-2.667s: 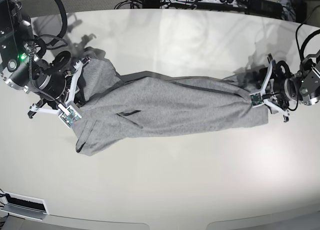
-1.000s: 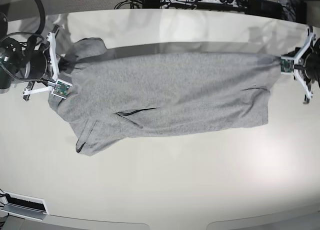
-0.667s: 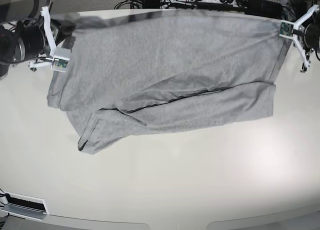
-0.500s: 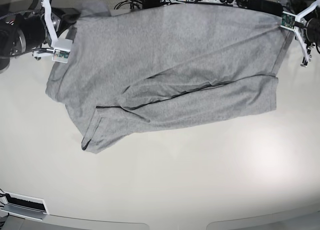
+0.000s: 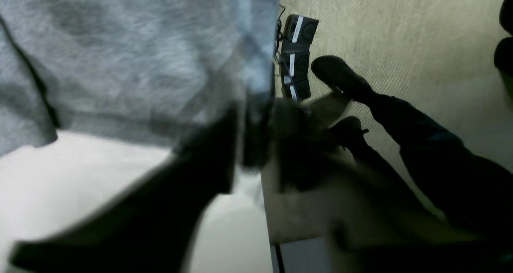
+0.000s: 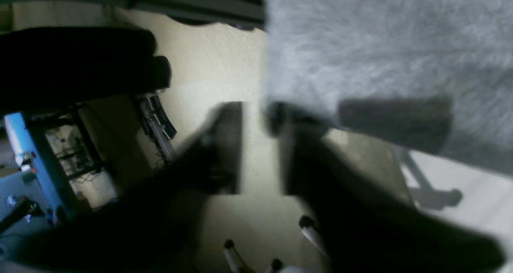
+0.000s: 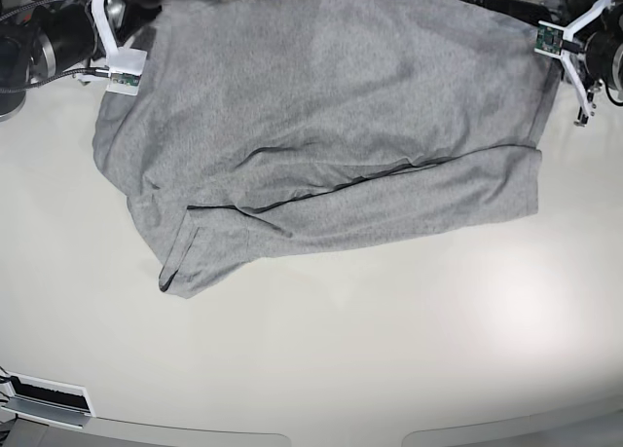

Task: Layout the t-shirt on the table in an organized manner, then fold the t-shirt properly
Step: 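Lift the shirt with both grippers and lay it down spread out, then grasp the shirt hem with both grippers and pull it toward the robot base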

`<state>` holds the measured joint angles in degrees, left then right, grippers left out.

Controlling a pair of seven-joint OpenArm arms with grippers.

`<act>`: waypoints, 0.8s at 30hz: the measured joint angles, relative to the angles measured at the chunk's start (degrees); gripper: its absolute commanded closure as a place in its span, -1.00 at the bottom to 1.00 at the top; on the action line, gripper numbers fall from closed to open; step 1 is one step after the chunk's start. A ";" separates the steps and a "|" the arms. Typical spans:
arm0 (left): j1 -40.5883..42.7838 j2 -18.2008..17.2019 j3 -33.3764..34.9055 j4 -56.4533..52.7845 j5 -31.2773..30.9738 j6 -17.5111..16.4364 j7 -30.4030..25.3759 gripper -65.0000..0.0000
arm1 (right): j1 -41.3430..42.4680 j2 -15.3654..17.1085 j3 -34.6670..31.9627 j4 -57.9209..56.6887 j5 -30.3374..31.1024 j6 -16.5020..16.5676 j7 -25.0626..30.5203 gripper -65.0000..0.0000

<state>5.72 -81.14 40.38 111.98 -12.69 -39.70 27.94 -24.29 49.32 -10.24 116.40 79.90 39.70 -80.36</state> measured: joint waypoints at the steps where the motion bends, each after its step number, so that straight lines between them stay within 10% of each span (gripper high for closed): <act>1: 0.00 -0.02 0.00 0.00 -0.46 -0.02 1.20 -0.10 | 0.04 0.00 0.00 0.00 1.79 0.00 -0.04 -0.13; 8: -5.42 0.55 -0.04 -0.02 -1.49 0.02 2.62 0.11 | 8.11 -0.17 0.02 6.16 3.76 0.00 0.11 -0.15; 12: -7.98 4.07 -0.11 -0.37 -1.44 13.07 2.51 0.95 | 11.41 -3.52 0.17 6.21 3.50 0.00 -0.63 0.38; 15: -9.20 8.00 -0.11 -2.32 0.68 18.43 1.88 1.00 | 12.44 -7.72 0.17 6.14 -9.38 0.04 6.01 1.00; 21: -11.15 16.65 -0.11 -10.01 0.90 19.17 0.81 1.00 | 12.39 -15.43 0.17 3.80 -34.10 0.13 22.36 1.00; 24: -11.78 20.68 -0.22 -15.93 1.55 24.74 -0.46 1.00 | 12.39 -17.86 0.17 2.60 -43.41 0.09 30.45 1.00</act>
<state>-6.07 -60.47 40.16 96.05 -11.14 -14.96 27.49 -11.90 31.46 -10.07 119.00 36.49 39.79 -49.91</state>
